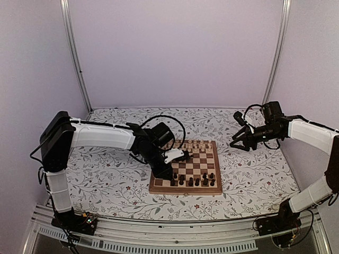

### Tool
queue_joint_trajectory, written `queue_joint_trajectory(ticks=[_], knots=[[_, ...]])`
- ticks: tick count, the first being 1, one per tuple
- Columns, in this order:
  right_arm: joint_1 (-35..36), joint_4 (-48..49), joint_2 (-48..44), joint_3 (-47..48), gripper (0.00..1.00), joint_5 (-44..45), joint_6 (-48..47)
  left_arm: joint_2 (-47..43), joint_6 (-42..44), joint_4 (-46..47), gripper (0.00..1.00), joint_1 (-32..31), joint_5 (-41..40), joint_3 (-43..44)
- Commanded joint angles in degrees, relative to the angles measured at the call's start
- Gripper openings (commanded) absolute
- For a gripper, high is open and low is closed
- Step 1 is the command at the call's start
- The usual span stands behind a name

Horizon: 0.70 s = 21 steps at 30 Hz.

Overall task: Set up the chess pieces on the board
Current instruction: Move the chess piece to the chessboard.

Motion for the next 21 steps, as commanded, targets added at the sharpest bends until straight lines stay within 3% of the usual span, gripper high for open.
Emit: queue_joint_trajectory(ticks=[1,21], knots=[[-0.1,-0.6,0.3,0.6,0.5,-0.6,-0.4,0.2,-0.3,-0.6,0.2,-0.5,-2.1,0.5],[-0.1,-0.6,0.6,0.6,0.5,-0.5,-0.4,-2.5,0.7,-2.6,0.13,1.4,-5.6,-1.7]])
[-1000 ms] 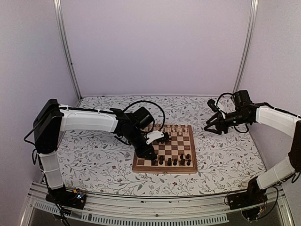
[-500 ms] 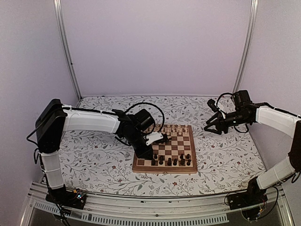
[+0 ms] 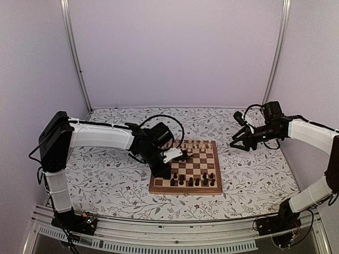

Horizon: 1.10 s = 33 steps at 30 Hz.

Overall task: Set up the chess pieces on the board
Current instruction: Move the chess piece to the chessboard, then adjust the chess piece on the chessboard.

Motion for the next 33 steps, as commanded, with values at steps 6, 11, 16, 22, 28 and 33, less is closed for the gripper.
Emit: queue_joint_trajectory(ticks=[6,11,16,22,28,33], knots=[[-0.1,-0.6,0.7,0.6,0.5,-0.6,-0.4,-1.7,0.7,-2.8,0.16,1.3,-0.3,-0.9],[-0.1,-0.7,0.6,0.6,0.5,-0.7,-0.4,-4.0,0.3,-1.2,0.23,1.3,0.8,-0.5],[0.0,-0.7,0.6,0.6,0.5,-0.8,-0.4,-9.5,0.7,0.8,0.31,2.0,-0.7,-1.7],[-0.1,-0.7,0.7,0.7,0.5,-0.8,-0.4,-9.4,0.8,-1.2,0.33,3.9,-4.3,-3.0],[-0.1,-0.8,0.8,0.6,0.5,-0.7,-0.4,-5.8,0.6,-3.4,0.34,4.0,-3.5,-2.8],[-0.1,-0.7,0.9,0.7,0.5,-0.8,-0.5,-3.6,0.5,-3.2,0.34,4.0,-3.8,-2.7]])
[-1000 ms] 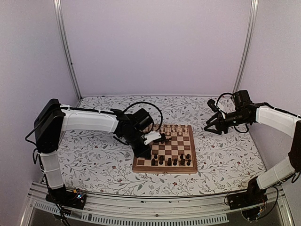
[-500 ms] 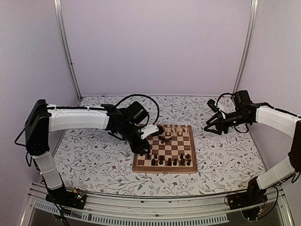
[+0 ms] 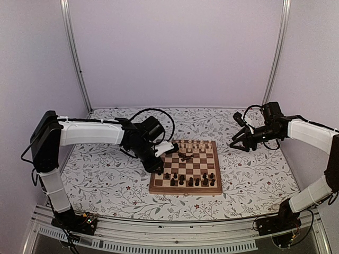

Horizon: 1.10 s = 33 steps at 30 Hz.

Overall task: Set up the chess pieces on the board
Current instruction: Adjust the chess piece on the chessboard.

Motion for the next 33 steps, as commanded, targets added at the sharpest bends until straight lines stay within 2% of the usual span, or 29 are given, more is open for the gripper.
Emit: queue_joint_trajectory(ticks=[1,7,19,33], knots=[[-0.1,-0.4,0.4,0.7,0.5,-0.8,-0.5,1.9,0.2,-0.9,0.34,0.4,-0.3,-0.6],[-0.1,-0.5,0.5,0.8,0.5,-1.0,-0.7,4.1,0.4,-2.0,0.29,0.4,0.2,-0.2],[-0.1,-0.8,0.7,0.9,0.5,-1.4,-0.9,3.0,0.6,-2.7,0.23,-0.1,1.8,-1.3],[-0.1,-1.0,1.2,1.1,0.5,-1.5,-0.8,1.4,0.9,-5.2,0.21,-0.1,-0.4,-1.8]])
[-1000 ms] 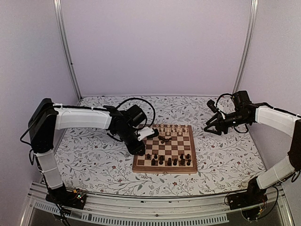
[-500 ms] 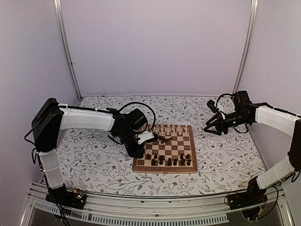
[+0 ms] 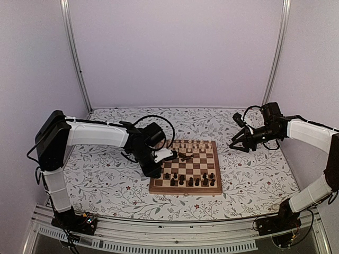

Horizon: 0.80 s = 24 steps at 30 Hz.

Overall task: Set up the chess pieces on the board
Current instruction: Adjust the chess piece on the chessboard, then pick up the chess piece from the chessboard.

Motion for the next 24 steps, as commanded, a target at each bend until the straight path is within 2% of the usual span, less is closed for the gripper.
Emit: queue_joint_trajectory(ticks=[1,9,11,19,24], knots=[[-0.1,-0.6,0.6,1.0,0.5,-0.9,-0.5,-2.8,0.6,-3.4,0.23,0.1,-1.4,-1.1],[-0.1,-0.7,1.0,1.2,0.5,-1.1,-0.6,-9.4,1.9,-1.9,0.35,2.7,0.2,0.6],[-0.1,-0.7,1.1,1.4,0.51,-1.1,-0.6,-8.8,1.1,-0.7,0.36,3.1,0.4,1.7],[-0.1,-0.9,0.8,1.3,0.5,-0.8,-0.8,-1.3,-6.6,3.1,0.36,4.3,-8.0,7.4],[-0.1,-0.9,0.4,1.2,0.5,-0.6,-0.9,0.3,-8.4,5.9,0.4,4.7,-5.6,6.7]])
